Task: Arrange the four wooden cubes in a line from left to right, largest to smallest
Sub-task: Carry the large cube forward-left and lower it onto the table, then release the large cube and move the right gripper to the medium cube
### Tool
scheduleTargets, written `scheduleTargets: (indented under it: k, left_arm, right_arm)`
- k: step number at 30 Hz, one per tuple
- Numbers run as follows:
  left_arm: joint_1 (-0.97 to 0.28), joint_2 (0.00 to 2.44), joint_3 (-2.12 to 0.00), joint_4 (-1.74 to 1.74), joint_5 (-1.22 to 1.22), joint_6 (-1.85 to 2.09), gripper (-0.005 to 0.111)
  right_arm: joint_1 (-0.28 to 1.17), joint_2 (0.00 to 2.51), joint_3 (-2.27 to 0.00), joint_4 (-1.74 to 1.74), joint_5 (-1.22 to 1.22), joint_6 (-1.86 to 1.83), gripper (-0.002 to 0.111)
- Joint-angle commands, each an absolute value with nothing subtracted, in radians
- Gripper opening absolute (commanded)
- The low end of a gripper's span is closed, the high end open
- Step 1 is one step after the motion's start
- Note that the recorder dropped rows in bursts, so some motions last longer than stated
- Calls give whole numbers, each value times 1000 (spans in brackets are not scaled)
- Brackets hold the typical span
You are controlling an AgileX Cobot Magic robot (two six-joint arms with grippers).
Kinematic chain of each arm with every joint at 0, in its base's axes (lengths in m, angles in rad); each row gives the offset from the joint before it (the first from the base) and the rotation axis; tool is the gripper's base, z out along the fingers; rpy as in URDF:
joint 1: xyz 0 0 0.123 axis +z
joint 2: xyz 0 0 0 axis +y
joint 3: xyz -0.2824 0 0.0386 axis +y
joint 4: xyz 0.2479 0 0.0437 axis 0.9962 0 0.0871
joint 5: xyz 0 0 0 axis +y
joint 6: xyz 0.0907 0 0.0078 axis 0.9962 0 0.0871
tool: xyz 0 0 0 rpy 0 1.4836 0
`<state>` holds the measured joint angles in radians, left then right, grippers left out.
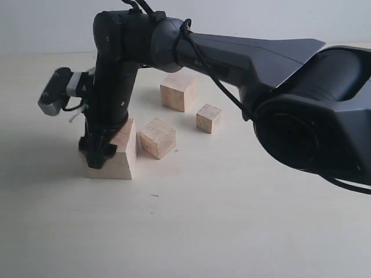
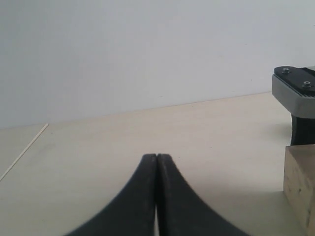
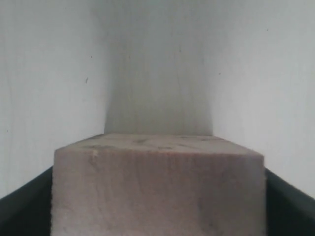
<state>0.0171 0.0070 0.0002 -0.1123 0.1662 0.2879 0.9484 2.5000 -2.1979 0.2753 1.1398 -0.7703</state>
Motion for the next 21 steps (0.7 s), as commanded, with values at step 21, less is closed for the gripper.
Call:
scheduleTargets:
  k: [21]
  left_arm:
    - [18,0,0,-114,162,286,0]
  right_arm:
    - [681,1995,-2160,108,1221,-366,105]
